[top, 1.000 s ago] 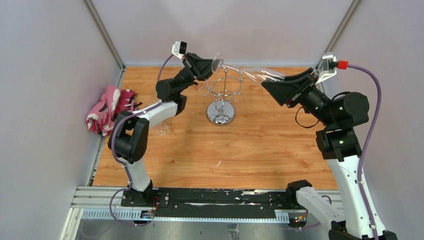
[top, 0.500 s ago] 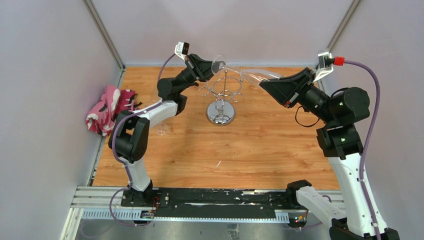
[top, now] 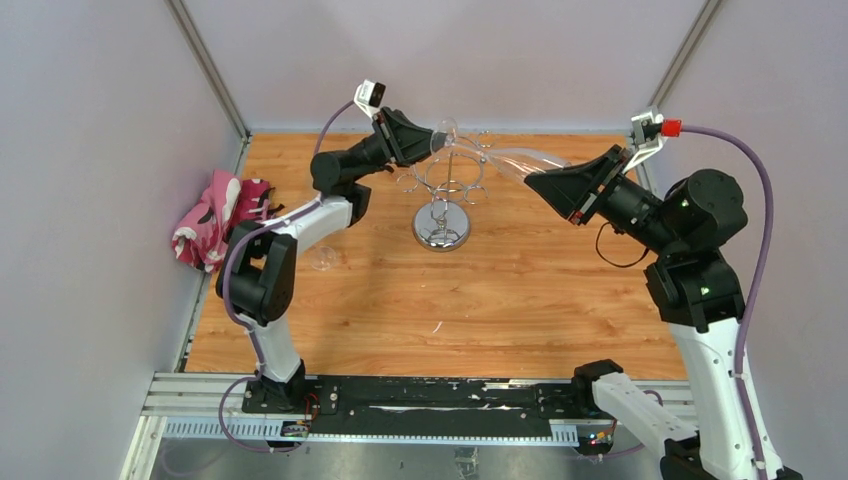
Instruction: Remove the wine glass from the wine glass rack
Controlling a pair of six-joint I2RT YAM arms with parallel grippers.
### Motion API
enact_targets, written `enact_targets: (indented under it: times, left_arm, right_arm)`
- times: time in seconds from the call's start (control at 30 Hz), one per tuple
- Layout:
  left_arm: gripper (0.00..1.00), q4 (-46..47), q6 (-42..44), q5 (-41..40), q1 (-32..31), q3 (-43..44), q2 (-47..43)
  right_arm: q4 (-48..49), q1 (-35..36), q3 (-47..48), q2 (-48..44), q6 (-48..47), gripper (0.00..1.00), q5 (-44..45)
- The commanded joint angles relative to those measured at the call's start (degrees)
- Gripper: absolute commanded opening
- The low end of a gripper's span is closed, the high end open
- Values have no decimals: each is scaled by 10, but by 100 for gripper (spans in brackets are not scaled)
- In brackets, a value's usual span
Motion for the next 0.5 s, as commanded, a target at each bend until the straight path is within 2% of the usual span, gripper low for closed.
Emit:
enact_targets:
  times: [0.0, 0.1, 0.23, 0.4, 0.47]
  left_arm:
    - [32, 70, -25, 68, -6, 61, 0]
    - [25, 70, -38, 66, 2, 93, 20]
    - [25, 69, -48, 68, 3, 116, 39]
    - [24, 70, -40, 67, 5, 102, 45]
    - [21, 69, -38, 67, 10, 102, 45]
  right_arm:
    - [-88, 10, -1, 6, -39, 0, 29]
    - [-105, 10, 1, -3, -50, 0, 41]
    - [-114, 10, 10, -13, -54, 0, 44]
    - [-146, 10, 34, -8, -64, 0, 58]
    - [-175, 10, 44, -7, -76, 0, 75]
